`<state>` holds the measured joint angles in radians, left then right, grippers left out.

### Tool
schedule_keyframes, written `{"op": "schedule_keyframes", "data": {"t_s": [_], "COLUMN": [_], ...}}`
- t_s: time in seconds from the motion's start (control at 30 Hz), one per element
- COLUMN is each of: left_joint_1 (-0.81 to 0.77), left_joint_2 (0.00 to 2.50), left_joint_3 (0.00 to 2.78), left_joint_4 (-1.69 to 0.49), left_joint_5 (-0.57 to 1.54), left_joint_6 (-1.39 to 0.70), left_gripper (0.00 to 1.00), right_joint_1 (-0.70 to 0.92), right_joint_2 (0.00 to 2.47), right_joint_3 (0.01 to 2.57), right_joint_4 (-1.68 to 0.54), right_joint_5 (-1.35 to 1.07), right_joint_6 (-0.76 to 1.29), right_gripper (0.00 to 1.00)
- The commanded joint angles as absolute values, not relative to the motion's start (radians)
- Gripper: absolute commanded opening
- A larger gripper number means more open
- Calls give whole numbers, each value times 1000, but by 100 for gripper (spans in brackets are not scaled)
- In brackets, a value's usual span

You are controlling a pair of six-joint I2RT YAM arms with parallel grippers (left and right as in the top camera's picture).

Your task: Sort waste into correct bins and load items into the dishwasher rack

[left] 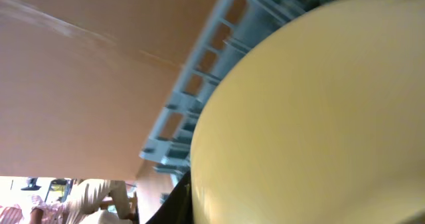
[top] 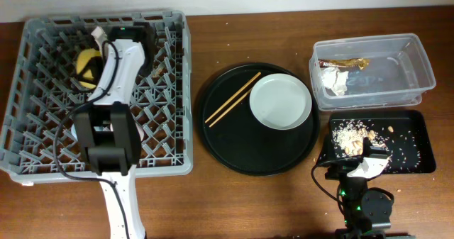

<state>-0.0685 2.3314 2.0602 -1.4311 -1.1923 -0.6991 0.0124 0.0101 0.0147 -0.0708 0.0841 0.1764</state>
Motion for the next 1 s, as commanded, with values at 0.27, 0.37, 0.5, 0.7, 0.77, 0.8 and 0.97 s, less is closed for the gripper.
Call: {"op": "schedule_keyframes", "data": {"t_s": [0.27,0.37,0.5,0.7,0.77,0.8,0.97], "left_joint_1": [-178,-218,-385,-452,-452,-452,-451], "left_joint_2": [2339,2341,2345,2345,2345,2345,2345], "left_joint_3": [2502,2578,2355,2002,1933,1909,1808], "left_joint_4": [-1681,-1596,-1374,-978,-927,-920,-812], "left_joint_5": [-258,233,111,87,148,171,168], "left_joint_6": [-310,-6,286,286,286,286,269], "left_gripper": [77,69,57,51,50,48,17], "right_joint_1": [5,5,5,5,5,5,5], "right_joint_2": [4,4,4,4,4,4,4], "right_joint_3": [6,6,6,6,6,6,6], "right_joint_4": [-73,-73,-73,-73,-73,-73,-73], "right_joint_5": [82,82,82,82,82,82,82], "right_joint_6": [173,173,174,173,174,174,174], "right_gripper": [98,98,99,98,99,99,99]}}
